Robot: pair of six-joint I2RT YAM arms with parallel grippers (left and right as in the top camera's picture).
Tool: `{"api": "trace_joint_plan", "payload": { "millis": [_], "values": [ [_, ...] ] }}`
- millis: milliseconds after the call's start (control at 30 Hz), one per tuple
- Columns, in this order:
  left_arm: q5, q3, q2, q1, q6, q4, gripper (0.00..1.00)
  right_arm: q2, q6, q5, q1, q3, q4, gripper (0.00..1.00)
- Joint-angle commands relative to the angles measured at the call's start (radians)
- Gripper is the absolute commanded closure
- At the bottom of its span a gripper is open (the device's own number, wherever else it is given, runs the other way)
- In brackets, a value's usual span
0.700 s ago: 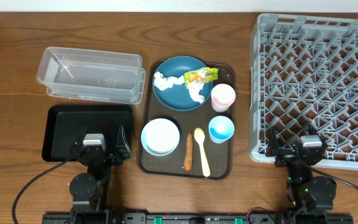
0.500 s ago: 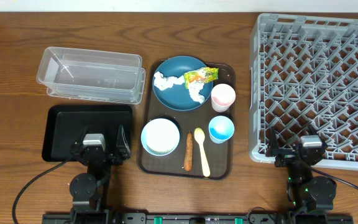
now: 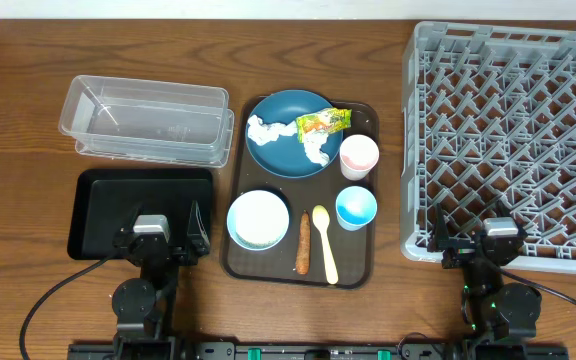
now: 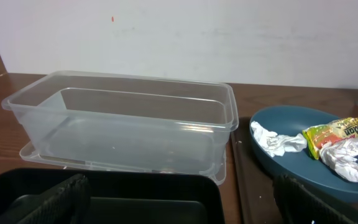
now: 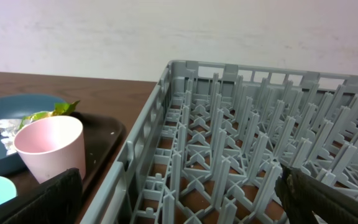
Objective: Sort waste into correct bins and load items into the dishwasher rack
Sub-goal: 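Raise the left arm and move it toward the blue plate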
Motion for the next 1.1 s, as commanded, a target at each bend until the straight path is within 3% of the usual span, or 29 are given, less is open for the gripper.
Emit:
{"api": "trace_joint_plan", "payload": {
  "millis": [0,800,1067],
  "values": [
    [0.002,-0.01,-0.008,0.005,0.006,-0.045,0.04,-0.005,-0.011,-0.003,0.013,-0.001,-0.004,0.01],
    [0.003,-0.01,-0.008,0.005,0.006,-0.045,0.04,-0.005,0.005,-0.003,0.013,-0.001,-0.001,0.01],
    [0.016,0.072,0.024,0.005,-0.122,-0.123,0.04,-0.004,0.076,-0.002,0.013,0.03,-0.009,0.01]
  ]
}}
